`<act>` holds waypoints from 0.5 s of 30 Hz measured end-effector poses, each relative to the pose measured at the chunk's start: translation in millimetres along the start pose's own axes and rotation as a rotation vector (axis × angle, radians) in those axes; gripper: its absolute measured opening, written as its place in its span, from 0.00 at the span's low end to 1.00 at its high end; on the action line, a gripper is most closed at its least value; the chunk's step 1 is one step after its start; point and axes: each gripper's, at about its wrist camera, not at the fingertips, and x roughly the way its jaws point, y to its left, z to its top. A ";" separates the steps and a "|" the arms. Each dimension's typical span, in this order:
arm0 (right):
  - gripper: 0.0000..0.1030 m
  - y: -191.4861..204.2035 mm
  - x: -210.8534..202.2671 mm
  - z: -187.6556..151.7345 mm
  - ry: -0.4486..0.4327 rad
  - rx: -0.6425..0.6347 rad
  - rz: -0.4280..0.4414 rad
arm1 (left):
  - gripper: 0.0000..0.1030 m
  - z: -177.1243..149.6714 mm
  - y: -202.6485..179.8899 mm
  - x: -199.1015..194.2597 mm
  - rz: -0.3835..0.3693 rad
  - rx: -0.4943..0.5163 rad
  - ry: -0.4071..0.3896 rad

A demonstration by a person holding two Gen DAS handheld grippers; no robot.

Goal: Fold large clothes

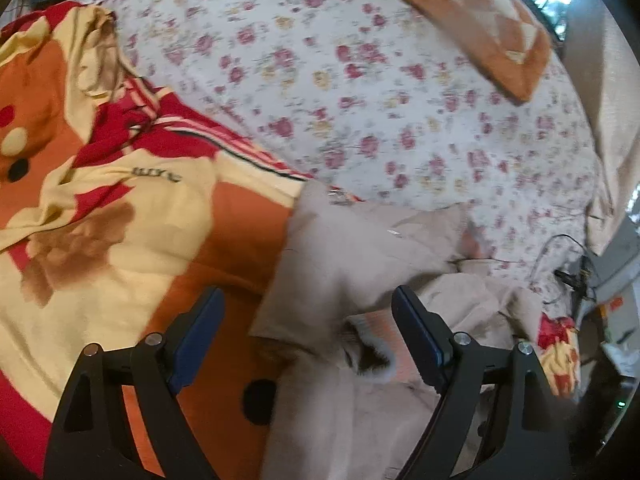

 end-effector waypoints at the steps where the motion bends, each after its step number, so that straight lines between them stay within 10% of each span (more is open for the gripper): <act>1: 0.51 -7.2 -3.2 -6.0 -0.003 0.030 -0.001 | 0.85 -0.2 -2.1 0.2 -0.015 0.001 0.000; 9: 0.73 -65.4 -86.7 -52.2 -0.230 0.236 -0.209 | 0.85 -19.9 -23.8 14.9 -0.107 0.048 0.097; 15: 0.62 -108.8 -79.5 -81.2 -0.170 0.332 -0.416 | 0.81 -52.0 -55.0 30.0 -0.073 0.194 0.146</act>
